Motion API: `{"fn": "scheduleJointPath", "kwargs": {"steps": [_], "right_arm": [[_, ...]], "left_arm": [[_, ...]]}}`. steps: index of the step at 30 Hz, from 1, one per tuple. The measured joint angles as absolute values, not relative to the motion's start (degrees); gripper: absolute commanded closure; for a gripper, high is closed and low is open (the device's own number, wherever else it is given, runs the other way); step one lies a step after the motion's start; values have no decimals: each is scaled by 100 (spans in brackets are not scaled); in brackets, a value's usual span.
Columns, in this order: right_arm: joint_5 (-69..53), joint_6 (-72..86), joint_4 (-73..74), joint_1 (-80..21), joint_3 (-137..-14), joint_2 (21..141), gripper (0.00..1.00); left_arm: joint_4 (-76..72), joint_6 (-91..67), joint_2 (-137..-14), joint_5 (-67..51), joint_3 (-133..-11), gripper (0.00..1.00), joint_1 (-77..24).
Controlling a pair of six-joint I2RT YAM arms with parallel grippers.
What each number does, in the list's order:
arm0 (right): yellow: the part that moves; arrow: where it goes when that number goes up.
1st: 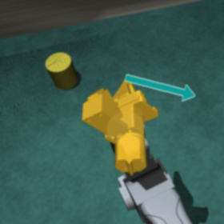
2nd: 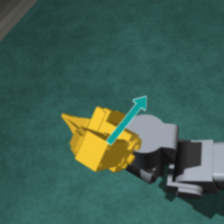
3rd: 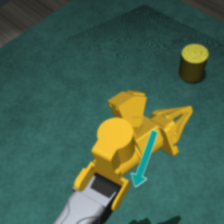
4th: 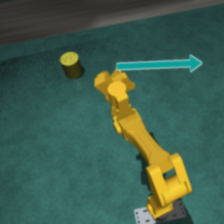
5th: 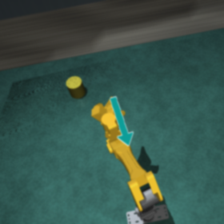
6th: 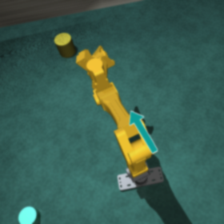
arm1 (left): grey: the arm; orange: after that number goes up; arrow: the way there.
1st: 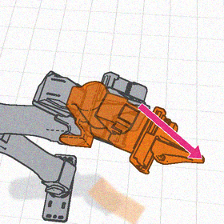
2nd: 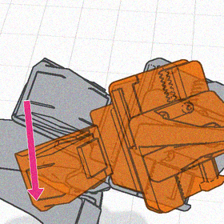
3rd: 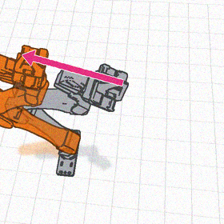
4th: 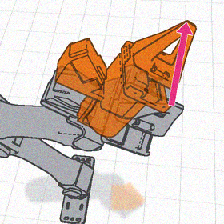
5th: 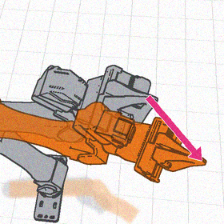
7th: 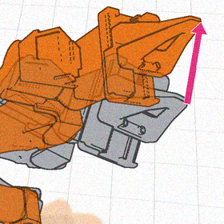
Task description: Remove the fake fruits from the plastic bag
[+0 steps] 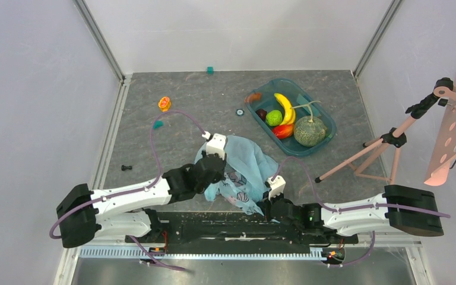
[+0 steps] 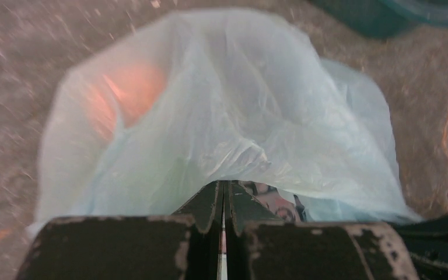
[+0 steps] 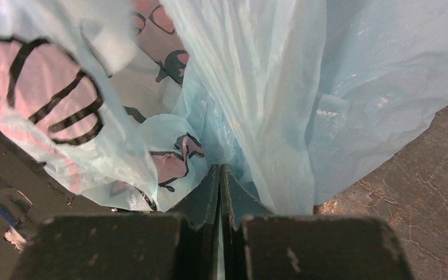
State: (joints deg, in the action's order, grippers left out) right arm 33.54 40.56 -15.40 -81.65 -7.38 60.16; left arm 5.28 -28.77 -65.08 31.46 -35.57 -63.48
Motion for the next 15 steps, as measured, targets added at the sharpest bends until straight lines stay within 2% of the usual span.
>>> {"fn": "scheduleJointPath", "kwargs": {"steps": [15], "right_arm": [[3437,4204,-1444,-8184,-716,5933,100]], "left_arm": [[858,-1741,-6543,3413,-4541,98,-5116]]}}
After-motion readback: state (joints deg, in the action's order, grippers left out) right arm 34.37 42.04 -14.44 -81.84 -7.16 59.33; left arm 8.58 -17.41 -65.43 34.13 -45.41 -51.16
